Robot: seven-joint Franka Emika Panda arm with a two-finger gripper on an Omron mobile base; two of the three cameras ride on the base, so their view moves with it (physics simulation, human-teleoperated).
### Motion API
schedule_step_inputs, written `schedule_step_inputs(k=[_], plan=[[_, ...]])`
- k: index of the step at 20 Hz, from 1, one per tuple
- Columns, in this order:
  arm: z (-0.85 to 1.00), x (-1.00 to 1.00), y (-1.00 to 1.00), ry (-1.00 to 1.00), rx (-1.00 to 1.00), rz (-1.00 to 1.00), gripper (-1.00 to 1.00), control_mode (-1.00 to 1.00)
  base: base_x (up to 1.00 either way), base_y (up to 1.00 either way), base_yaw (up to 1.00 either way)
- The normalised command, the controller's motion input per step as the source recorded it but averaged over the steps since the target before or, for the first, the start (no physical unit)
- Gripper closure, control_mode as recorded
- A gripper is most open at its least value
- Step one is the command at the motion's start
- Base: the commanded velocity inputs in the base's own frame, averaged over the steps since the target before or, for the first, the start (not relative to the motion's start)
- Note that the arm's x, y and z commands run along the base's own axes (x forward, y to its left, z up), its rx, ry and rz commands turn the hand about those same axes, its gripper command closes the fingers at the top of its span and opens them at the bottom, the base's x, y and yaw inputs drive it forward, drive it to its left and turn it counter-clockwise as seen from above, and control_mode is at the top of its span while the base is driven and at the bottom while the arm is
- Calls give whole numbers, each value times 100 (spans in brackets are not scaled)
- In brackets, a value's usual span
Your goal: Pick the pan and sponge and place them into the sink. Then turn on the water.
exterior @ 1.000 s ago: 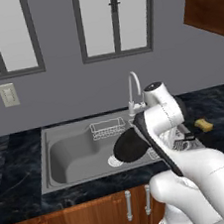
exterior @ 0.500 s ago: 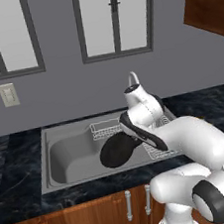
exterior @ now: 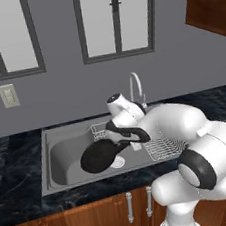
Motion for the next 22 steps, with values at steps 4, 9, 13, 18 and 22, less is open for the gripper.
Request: schedule_step_inputs(k=[4,9,13,18,22], plan=[[-53,52,32,5,0,3,100,-100,0,0,0],[-51,47,28,4,0,7,100,-100,0,0,0],[-56,36,27,1,0,13,100,-100,0,0,0],[-60,40,29,3,0,11,100,-100,0,0,0],[-55,40,4,3,0,8,100,-100,0,0,0]])
